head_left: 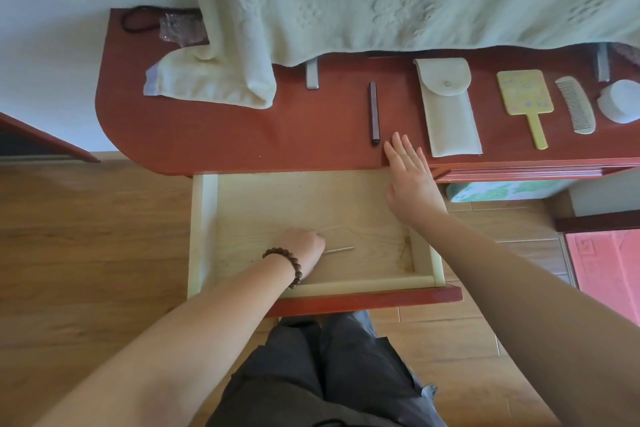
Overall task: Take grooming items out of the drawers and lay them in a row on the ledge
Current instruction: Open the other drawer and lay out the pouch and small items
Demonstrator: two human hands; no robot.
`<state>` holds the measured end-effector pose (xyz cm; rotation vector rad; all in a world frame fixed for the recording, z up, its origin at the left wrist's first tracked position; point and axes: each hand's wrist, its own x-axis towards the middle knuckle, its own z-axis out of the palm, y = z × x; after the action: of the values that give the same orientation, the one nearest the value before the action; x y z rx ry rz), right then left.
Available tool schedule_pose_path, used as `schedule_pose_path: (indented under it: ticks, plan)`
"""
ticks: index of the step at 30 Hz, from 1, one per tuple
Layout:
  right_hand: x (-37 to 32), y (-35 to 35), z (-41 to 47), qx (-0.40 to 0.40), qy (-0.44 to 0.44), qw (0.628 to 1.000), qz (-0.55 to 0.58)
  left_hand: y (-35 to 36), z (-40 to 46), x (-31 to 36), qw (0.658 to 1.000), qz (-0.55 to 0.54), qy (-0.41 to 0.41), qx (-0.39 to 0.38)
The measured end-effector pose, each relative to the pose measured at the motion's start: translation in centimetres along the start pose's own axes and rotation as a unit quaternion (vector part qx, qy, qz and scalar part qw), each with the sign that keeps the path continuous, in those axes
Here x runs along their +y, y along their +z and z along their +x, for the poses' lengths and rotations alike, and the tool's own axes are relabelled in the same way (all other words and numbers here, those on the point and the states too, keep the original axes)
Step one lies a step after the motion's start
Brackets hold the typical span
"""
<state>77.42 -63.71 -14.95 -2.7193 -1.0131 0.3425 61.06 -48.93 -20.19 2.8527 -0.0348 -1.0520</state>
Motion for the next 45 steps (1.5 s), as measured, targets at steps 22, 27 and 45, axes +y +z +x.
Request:
schedule_pose_path:
  ticks: [22,27,45]
  plan:
    - [-0.1,-1.1,0.0,-0.050,-0.009,0.998,-0.044,-16.9,5.1,-2.8,0.827,-0.376,-0.168,0.383]
    - [0.1,-0.9,0.1,-0.046,-0.015,0.998,-0.026,-17.9,7.6,-2.1,0.865,-0.300,-0.203,0.347]
    - [0.9,-1.3,0.2,-0.083,-0.046,0.995,-0.031,-17.6,5.9,-1.0,0.854,-0.314,-0.221,0.350]
